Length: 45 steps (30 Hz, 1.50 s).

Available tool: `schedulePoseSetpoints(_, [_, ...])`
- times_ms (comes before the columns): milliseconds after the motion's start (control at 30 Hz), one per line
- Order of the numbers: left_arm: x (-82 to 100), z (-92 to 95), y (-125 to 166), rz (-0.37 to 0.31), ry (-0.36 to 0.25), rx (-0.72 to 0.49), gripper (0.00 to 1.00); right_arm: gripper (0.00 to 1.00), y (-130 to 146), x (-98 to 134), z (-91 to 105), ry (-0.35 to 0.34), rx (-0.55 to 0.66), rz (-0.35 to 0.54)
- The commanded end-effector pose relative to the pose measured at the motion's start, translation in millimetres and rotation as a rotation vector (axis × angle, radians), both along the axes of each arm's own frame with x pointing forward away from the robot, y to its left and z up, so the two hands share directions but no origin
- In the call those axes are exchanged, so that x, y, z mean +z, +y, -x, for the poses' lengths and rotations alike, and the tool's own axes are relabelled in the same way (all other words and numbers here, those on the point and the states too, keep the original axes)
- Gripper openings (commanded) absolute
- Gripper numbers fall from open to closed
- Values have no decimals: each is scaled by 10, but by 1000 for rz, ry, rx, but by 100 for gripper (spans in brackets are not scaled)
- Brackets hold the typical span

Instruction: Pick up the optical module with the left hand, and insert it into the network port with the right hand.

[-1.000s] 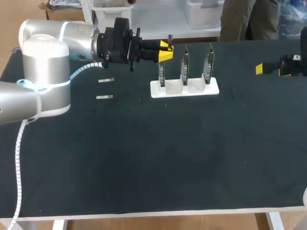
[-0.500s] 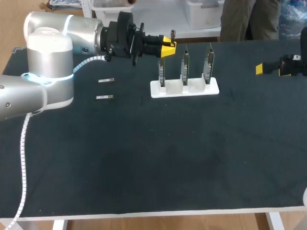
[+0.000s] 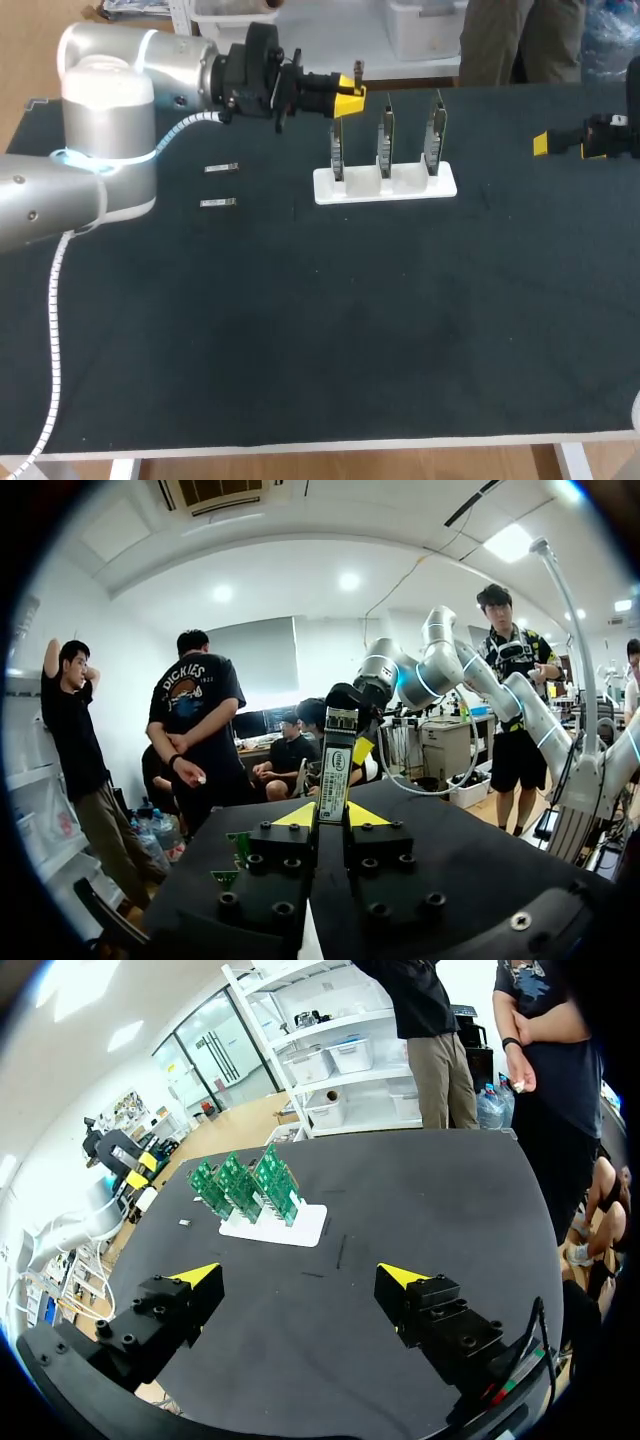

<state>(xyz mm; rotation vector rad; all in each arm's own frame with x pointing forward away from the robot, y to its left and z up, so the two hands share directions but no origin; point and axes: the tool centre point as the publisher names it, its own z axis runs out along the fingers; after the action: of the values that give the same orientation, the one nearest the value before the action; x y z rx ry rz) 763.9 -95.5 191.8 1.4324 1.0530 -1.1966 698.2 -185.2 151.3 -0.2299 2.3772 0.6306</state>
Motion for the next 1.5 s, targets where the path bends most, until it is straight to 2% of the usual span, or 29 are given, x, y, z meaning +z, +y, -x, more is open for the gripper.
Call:
schedulePoseSetpoints(33, [-15, -32, -2, 3, 4, -6, 0, 100, 3, 0, -1, 0, -1, 0])
schedulePoseSetpoints(467, [-99, -113, 41, 28, 16, -4, 0, 100, 3, 0, -1, 0, -1, 0])
schedulePoseSetpoints(633, [-66, -174, 0, 22, -6, -14, 0, 100, 3, 0, -1, 0, -1, 0])
schedulePoseSetpoints(700, [-47, -195, -15, -2, -22, -16, 0, 100, 3, 0, -1, 0, -1, 0])
schedulePoseSetpoints(1500, [-47, -195, -15, -2, -22, -16, 0, 100, 3, 0, -1, 0, -1, 0])
